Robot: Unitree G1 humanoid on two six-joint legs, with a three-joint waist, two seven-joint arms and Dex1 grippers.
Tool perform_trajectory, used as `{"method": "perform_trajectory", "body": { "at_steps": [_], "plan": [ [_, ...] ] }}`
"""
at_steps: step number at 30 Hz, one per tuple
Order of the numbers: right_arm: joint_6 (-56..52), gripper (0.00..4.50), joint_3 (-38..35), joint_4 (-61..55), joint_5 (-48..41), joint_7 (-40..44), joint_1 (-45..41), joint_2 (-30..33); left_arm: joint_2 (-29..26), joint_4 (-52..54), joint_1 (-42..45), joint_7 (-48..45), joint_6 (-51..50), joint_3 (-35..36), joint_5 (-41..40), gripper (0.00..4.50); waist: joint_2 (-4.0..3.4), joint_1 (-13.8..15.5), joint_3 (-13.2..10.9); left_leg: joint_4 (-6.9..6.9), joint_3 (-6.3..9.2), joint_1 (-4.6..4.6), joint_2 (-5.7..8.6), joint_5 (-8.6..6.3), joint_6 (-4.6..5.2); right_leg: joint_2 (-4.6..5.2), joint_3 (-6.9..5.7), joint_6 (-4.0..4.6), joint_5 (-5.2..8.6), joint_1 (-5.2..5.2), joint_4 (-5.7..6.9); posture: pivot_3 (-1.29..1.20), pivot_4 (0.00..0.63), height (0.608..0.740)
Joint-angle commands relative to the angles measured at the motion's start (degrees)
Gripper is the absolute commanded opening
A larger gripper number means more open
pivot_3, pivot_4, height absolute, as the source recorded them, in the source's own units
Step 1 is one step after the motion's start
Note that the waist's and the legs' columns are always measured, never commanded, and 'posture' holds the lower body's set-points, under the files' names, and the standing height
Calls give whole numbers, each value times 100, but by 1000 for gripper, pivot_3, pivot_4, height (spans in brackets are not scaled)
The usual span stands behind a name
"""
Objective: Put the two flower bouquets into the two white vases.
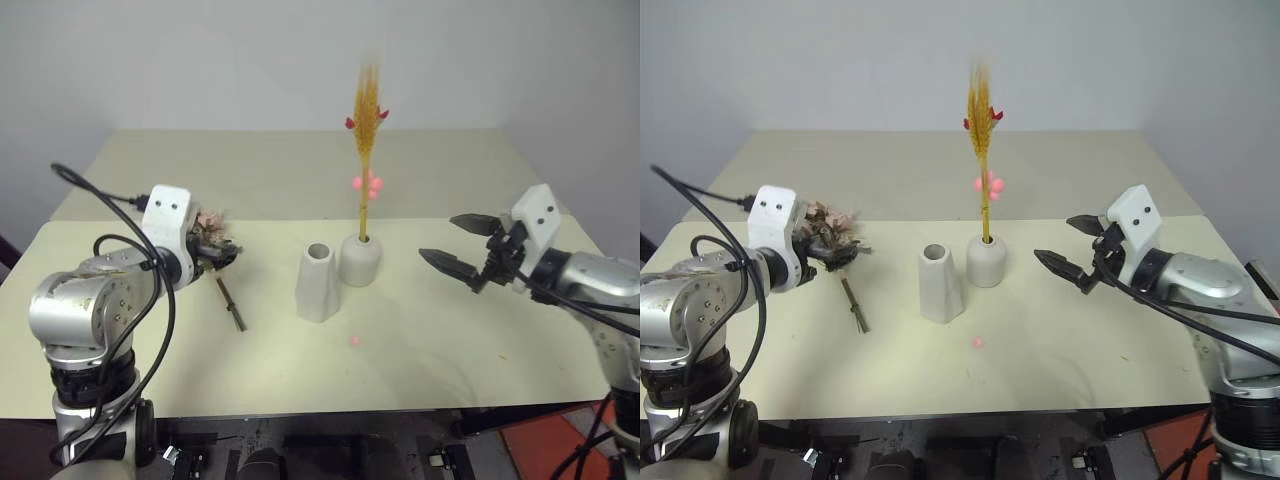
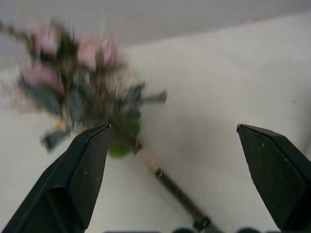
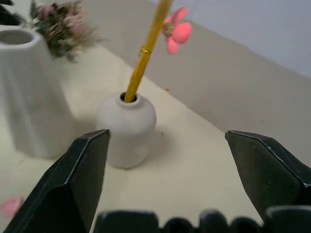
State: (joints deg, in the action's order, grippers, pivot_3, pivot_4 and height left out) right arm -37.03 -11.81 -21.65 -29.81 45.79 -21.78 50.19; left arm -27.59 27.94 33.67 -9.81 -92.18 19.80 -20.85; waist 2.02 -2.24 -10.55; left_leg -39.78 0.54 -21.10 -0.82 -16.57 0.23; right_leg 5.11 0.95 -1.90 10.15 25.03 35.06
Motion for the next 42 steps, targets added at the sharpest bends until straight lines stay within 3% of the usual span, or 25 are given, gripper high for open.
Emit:
{"method": "perform_trajectory", "body": {
  "at_steps": [1, 5, 10, 17, 21, 27, 32, 37, 42],
  "plan": [
    [164, 4473, 70, -190, 43, 75, -219, 55, 387, -213, 36, 837, -32, 437, 101, 4500, 4, 19, -1, -4, 1, -3, 0, 0, 0, 2, -4, 1, -1, 0, 2, 0, 150, 740],
    [-23, 4473, 55, -457, -113, -37, -264, -5, 939, -567, 278, 1452, -32, 595, -109, 4500, 6, 120, 0, -7, 2, -1, 8, 6, -10, 8, -4, 3, -5, -4, 4, 0, 150, 740],
    [-172, 4473, -149, -891, -283, -161, -138, 68, 1129, -1138, 587, 1821, -32, 634, -186, 4500, 6, 198, 1, -6, 8, -9, 10, 6, -11, 11, -11, 3, -5, -3, -1, 0, 150, 740],
    [-352, 4473, -598, -1215, -476, -238, 140, 260, 1316, -2377, 1065, 1648, -23, 809, -84, 4500, 9, 223, 2, -7, 6, -9, 17, 6, -11, 17, -10, 3, -5, -4, -3, 0, 150, 740],
    [-400, 4500, -720, -1354, -396, -446, 446, 241, 1449, -2899, 1367, 1469, 216, 831, 5, 3642, 12, 240, 5, -7, 6, -6, 17, 6, -11, 18, -11, 3, -5, -9, -4, 0, 150, 740],
    [-471, 4500, -919, -1601, -494, -646, 727, 247, 1454, -3418, 1429, 1343, 732, 693, 198, 1622, 12, 238, 6, -7, 7, -6, 18, 6, -11, 18, -11, 3, -5, -9, -3, 0, 150, 740],
    [-729, 4500, -1688, -1898, -1325, -267, 970, 400, 1474, -3860, 1401, 1315, 1285, 636, 313, 74, 12, 266, 8, -7, 7, -4, 18, 6, -11, 17, -11, 3, -5, -11, -1, 0, 150, 740],
    [-448, 4500, -2220, -2067, -1452, 495, 1553, 754, 1496, -4177, 1467, 1388, 1807, 774, 339, 44, 15, 286, 16, -7, 9, 18, 16, 5, -10, 17, -18, 1, -4, -49, -10, 0, 150, 740],
    [-482, 4500, -2729, -2004, -1422, 880, 2030, 963, 1502, -3474, 1355, 890, 3199, 791, 9, 44, 21, 263, 14, -6, 5, 58, 12, 4, -9, 15, -15, -4, 0, -85, -14, 0, 150, 740]
  ]
}}
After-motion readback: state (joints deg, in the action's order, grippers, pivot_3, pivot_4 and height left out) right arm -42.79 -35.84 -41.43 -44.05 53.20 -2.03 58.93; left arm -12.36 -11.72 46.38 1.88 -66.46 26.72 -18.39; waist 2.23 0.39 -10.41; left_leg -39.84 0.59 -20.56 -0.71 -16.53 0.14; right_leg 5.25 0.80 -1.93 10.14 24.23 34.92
